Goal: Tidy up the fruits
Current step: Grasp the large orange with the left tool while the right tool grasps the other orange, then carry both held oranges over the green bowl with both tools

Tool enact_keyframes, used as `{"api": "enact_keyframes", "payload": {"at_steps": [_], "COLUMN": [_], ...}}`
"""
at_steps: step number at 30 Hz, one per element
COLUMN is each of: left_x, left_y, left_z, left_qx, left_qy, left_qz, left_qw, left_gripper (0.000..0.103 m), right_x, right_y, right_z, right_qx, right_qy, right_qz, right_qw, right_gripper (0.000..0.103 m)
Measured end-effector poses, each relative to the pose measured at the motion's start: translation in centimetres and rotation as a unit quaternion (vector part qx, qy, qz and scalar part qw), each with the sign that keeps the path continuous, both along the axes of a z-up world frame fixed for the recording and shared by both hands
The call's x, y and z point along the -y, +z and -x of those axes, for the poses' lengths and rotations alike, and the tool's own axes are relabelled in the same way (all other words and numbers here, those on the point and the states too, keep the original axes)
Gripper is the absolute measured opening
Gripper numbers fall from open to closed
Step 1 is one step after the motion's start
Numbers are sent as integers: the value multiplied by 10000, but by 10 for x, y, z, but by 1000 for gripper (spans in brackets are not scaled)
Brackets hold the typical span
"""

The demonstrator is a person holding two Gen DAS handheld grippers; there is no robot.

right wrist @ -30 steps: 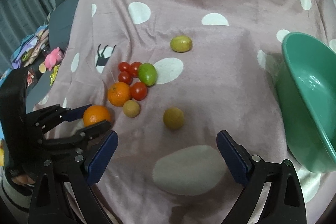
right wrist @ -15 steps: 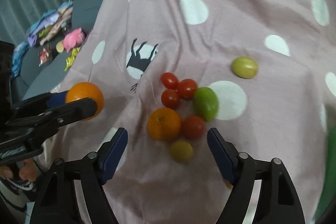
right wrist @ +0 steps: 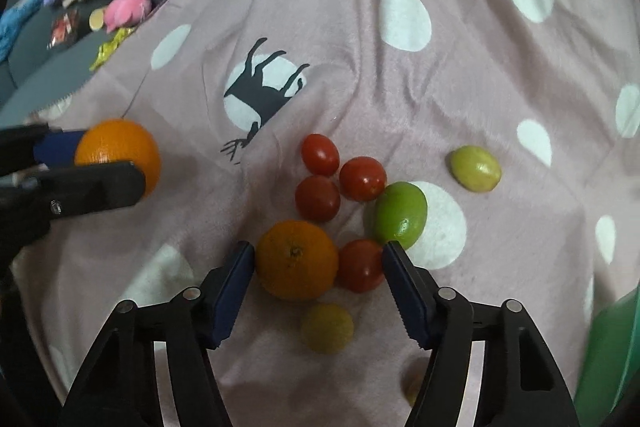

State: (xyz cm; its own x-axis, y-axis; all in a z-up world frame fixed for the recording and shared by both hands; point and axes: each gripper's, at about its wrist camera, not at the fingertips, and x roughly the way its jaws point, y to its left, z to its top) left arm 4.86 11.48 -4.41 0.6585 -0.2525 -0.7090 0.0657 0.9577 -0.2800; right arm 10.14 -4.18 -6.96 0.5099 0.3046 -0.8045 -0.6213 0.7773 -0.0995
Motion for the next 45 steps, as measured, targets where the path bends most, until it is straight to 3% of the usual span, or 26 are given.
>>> {"api": "enact_keyframes", "payload": {"at_steps": [9,18,24,28,32,40,45], "left_x": [-5,-3,0,3,6,16,29], "left_y": [1,3,3,5,8,17,21], "left_z": [7,7,6,6,8,14,17], "left_qx": [-12,-1,3,5,13,76,90], "left_qy": [-2,-42,-87,-120,-128,-195,-323], "left_qz": [78,105,121,91,49,-52,-103], "left_qw": [10000,9999,9999,9999,9999,9998,9994], "left_gripper": [45,45,45,45,45,45,45], "right_x": [21,12,-2,-8,-6,38,60], "right_y": [8,19,4,4,6,33,41], "right_z": [1,12,1,-1,2,20,27], "right_qx": [-290,9,-190,-23,-1,15,76], "right_qy": [23,460,579,613,585,243,33], "right_qz": [-723,-875,-707,-488,-454,-1331,-1479], "right_qw": [9970,9951,9956,9969,9973,9908,9890], "right_gripper": [58,54,54,42,39,39,39]}}
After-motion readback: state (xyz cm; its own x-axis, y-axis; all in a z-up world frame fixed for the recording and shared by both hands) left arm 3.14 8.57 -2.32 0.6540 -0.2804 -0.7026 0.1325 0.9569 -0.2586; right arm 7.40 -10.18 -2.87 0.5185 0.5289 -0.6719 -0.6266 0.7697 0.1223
